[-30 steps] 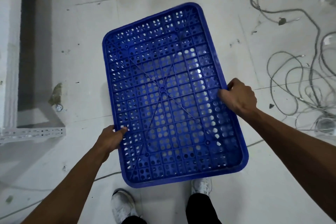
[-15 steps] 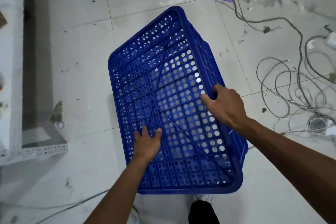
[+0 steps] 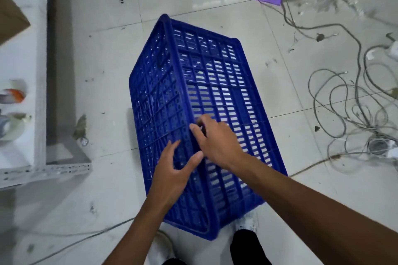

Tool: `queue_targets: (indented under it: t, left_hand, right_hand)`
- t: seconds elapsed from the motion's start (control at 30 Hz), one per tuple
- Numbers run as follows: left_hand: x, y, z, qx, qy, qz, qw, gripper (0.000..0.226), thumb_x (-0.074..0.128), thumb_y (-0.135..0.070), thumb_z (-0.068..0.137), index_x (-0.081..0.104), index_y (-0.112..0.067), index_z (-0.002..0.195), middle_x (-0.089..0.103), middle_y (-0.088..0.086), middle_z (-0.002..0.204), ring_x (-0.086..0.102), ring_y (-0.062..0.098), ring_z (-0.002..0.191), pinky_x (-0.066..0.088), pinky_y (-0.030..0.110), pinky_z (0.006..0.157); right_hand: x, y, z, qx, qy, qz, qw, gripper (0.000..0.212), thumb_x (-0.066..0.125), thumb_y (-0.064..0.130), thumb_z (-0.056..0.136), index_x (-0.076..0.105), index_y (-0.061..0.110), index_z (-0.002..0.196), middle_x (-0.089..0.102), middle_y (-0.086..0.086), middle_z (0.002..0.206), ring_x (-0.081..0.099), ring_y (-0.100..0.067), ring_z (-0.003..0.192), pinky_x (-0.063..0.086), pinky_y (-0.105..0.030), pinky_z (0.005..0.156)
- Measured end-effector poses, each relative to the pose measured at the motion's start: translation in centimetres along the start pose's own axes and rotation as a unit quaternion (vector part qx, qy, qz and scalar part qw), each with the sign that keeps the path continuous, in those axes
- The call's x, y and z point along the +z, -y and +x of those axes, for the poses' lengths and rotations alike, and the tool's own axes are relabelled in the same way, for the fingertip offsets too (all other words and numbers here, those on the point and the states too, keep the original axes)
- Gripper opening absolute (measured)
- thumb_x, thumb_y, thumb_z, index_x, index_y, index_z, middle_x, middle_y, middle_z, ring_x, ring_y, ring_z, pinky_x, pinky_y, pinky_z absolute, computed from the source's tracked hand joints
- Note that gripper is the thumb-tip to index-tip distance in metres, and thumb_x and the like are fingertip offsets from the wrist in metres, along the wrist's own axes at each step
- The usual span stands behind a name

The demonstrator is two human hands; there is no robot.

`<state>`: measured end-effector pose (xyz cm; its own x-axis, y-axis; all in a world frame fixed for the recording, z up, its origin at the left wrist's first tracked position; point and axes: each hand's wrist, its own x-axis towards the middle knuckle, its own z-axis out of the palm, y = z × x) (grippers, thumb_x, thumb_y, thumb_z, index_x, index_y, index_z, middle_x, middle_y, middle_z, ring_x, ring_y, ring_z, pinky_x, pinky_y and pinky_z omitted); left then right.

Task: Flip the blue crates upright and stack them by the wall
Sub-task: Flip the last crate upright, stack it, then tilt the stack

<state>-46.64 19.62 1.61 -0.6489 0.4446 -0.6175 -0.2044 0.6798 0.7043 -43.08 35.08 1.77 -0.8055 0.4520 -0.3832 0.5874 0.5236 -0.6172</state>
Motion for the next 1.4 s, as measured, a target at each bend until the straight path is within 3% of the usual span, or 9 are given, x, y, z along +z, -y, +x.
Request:
queue_targets:
  t: [0.1,0.2,0.33,0.43,0.53,0.67,1.0,1.23,1.4]
  left_hand:
    - [-1.7,1.7,-1.3,-0.001,-0.047,-0.008,0.999,0.093,0.057,-0.082,0.072,0.031,-0.042,0.151,0.036,-0.014,0.158,0.04,0.012,0.142,0.036,0.041,0.115]
    - [-3.9,3.6,-1.3,0.02,-0.095,0.016,0.995,0.051,0.061,-0.061,0.088,0.042,-0.049,0.133,0.058,-0.018,0.132,0.06,0.011,0.117,0.049,0.035,0.097]
    - [-7.2,6.5,-0.1,-0.005,-0.152,0.05,0.987,0.04,0.051,-0.036,0.101,0.046,-0.026,0.139,0.06,-0.002,0.124,0.061,0.022,0.111,0.048,0.036,0.093]
    - [-8.2,9.0,0.5,-0.043,-0.152,0.057,0.986,0.039,0.046,-0.027,0.104,0.047,-0.018,0.142,0.061,0.006,0.132,0.058,0.021,0.11,0.047,0.035,0.095]
    - [-7.6,11.0,1.0,-0.06,-0.164,0.058,0.983,0.034,0.043,-0.023,0.105,0.05,-0.015,0.138,0.063,0.01,0.129,0.056,0.018,0.1,0.045,0.031,0.088]
    - [-6.3,11.9,1.4,-0.07,-0.167,0.051,0.982,0.03,0.041,-0.021,0.106,0.052,-0.013,0.133,0.064,0.008,0.122,0.055,0.018,0.093,0.043,0.028,0.082]
    - [-6.2,9.0,3.8,-0.04,-0.154,0.074,0.984,0.031,0.041,-0.02,0.105,0.053,-0.013,0.134,0.062,0.007,0.129,0.054,0.015,0.096,0.043,0.029,0.083]
    - [-5.4,6.0,6.6,-0.022,-0.12,0.123,0.985,0.033,0.037,-0.021,0.106,0.049,-0.014,0.136,0.063,0.009,0.129,0.055,0.017,0.092,0.044,0.029,0.081]
    - [-3.3,4.2,8.1,0.012,-0.14,0.106,0.984,0.034,0.041,-0.021,0.106,0.052,-0.016,0.138,0.062,0.007,0.132,0.054,0.014,0.096,0.044,0.028,0.085]
  right_hand:
    - [2.1,2.2,0.4,-0.016,0.079,0.017,0.997,0.03,0.037,0.038,0.106,0.055,0.019,0.121,0.068,-0.002,0.091,0.064,-0.022,0.078,0.054,-0.048,0.075]
    - [3.4,3.6,0.6,-0.019,0.145,0.034,0.989,0.031,0.039,0.031,0.107,0.054,0.018,0.131,0.07,-0.003,0.113,0.065,-0.024,0.096,0.054,-0.046,0.085]
    - [3.3,1.9,1.3,0.024,0.002,0.01,1.0,0.033,0.051,0.027,0.1,0.051,0.016,0.131,0.065,-0.006,0.113,0.062,-0.026,0.098,0.05,-0.038,0.078]
    - [2.3,-1.8,2.0,0.068,-0.112,-0.07,0.989,0.048,0.06,0.025,0.094,0.045,0.008,0.135,0.048,-0.012,0.13,0.052,-0.029,0.114,0.047,-0.039,0.09]
    - [2.1,-5.8,2.5,0.141,-0.083,-0.083,0.983,0.063,0.059,0.034,0.095,0.035,0.005,0.145,0.04,-0.016,0.142,0.047,-0.033,0.126,0.044,-0.046,0.101]
    - [2.6,-8.5,2.8,0.225,0.01,0.076,0.971,0.043,0.042,0.041,0.103,0.057,0.005,0.124,0.064,-0.017,0.123,0.062,-0.032,0.105,0.05,-0.044,0.093]
    - [2.2,-9.6,3.1,0.238,-0.132,0.102,0.957,0.06,0.034,0.058,0.1,0.066,0.008,0.089,0.069,-0.011,0.089,0.064,-0.029,0.078,0.051,-0.038,0.074]
    - [0.8,-11.5,1.8,0.267,-0.168,0.164,0.935,0.061,0.041,0.071,0.09,0.063,0.015,0.091,0.072,-0.007,0.091,0.069,-0.026,0.078,0.057,-0.044,0.082]
    - [-1.7,-13.0,2.2,0.289,-0.198,0.14,0.926,0.075,0.049,0.082,0.076,0.066,0.01,0.083,0.071,-0.008,0.08,0.068,-0.027,0.072,0.058,-0.045,0.077]
